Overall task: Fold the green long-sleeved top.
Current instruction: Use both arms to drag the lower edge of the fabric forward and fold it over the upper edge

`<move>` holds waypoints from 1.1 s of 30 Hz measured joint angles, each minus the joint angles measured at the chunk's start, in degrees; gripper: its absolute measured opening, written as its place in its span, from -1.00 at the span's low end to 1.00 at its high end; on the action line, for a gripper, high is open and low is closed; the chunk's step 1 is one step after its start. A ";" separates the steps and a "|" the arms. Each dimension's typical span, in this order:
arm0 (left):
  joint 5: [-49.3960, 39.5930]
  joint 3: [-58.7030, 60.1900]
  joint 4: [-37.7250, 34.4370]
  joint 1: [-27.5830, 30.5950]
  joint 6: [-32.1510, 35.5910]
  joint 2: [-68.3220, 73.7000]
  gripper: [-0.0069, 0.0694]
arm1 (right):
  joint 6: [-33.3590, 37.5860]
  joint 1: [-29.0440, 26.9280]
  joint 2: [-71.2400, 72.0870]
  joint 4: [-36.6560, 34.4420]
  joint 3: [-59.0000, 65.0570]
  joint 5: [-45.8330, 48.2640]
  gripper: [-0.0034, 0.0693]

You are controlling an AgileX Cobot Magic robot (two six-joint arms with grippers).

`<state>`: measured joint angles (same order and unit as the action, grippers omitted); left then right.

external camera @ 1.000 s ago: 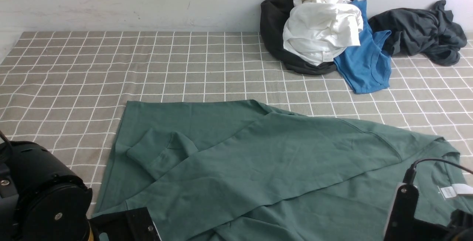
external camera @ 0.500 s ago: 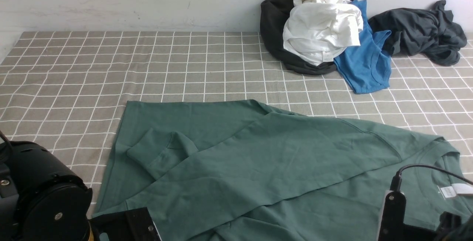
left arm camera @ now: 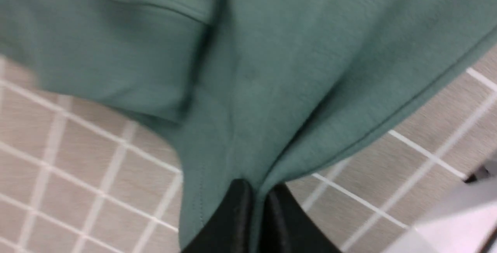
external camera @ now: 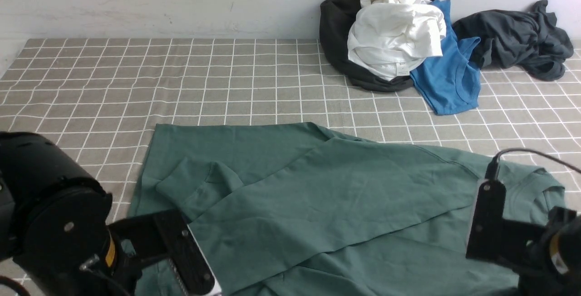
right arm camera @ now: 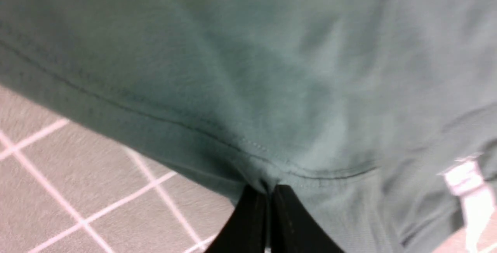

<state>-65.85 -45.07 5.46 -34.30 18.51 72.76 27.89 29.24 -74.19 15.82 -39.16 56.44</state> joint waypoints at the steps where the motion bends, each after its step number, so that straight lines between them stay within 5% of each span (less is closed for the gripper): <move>1: 0.00 -2.73 0.77 2.23 0.02 0.24 -0.78 | 2.54 -2.89 -0.16 -2.68 -3.50 0.28 -0.91; 13: 0.10 -22.72 1.19 14.04 5.09 14.25 -0.77 | 14.87 -18.39 -13.77 -18.87 -23.95 0.32 -0.91; 33: -0.26 -57.06 1.08 23.15 9.00 43.90 -0.77 | 14.66 -22.07 -41.01 -20.66 -53.78 4.61 -0.91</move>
<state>-66.11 -102.14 6.54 -11.14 27.51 116.66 42.54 7.18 -115.20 -4.84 -92.94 61.05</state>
